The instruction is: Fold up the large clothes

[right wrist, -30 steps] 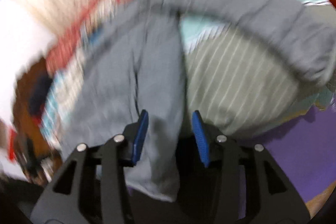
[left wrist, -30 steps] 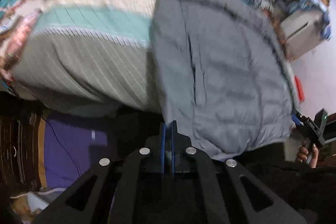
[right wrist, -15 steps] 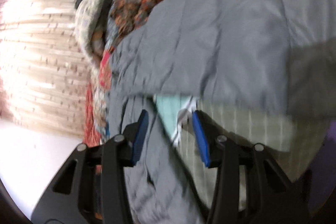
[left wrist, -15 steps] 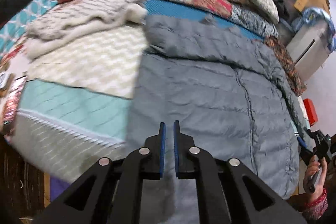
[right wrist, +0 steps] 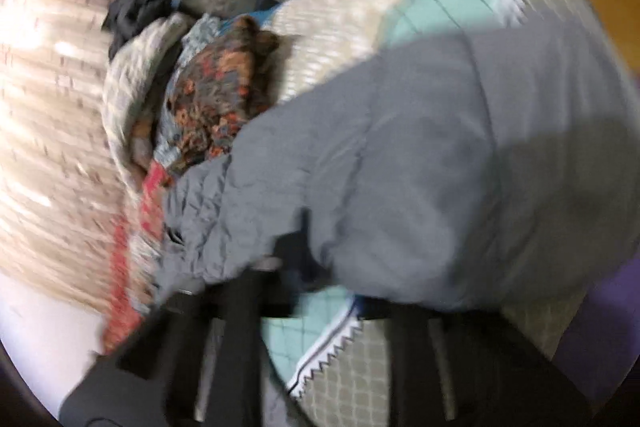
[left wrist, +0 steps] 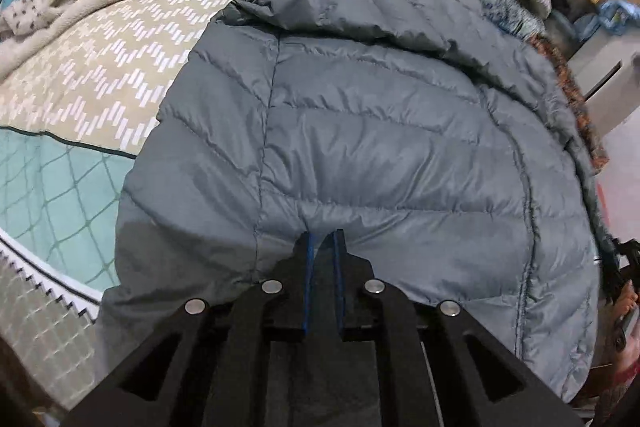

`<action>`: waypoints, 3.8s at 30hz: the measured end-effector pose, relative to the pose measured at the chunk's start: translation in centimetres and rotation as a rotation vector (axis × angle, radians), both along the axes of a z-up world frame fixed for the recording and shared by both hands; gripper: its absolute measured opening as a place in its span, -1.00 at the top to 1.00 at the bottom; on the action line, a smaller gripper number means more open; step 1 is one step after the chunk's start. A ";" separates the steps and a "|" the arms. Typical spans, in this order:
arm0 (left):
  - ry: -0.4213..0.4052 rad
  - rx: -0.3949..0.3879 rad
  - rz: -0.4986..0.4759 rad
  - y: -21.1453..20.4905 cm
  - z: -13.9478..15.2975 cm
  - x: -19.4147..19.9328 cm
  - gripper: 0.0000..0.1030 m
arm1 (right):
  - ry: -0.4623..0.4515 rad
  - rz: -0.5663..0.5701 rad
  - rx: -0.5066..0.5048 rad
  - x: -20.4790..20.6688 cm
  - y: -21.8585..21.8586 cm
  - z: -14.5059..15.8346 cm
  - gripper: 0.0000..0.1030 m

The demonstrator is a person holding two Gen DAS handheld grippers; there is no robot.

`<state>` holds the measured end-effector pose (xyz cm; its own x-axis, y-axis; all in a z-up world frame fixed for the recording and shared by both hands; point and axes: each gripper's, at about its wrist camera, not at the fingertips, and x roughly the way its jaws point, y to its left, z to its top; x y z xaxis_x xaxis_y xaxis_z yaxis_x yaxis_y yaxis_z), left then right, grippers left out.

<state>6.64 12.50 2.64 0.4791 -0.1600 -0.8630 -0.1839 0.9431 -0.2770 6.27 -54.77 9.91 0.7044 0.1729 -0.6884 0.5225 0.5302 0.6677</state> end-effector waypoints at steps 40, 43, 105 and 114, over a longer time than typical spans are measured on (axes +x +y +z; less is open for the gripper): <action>-0.438 -0.191 -0.119 5.5 12.9 7.2 1.00 | -0.514 1.530 -1.151 7.6 46.3 5.4 -0.47; -0.442 -0.180 -0.324 0.0 13.2 9.2 1.00 | -0.414 1.302 -0.977 10.3 39.5 6.7 -0.37; -0.453 -0.143 0.045 5.4 8.6 13.9 1.00 | -0.442 1.385 -0.635 14.3 48.3 5.1 -0.29; -0.291 0.014 -0.045 1.2 3.7 20.0 1.00 | -0.093 0.957 -0.552 23.6 33.2 1.1 -0.29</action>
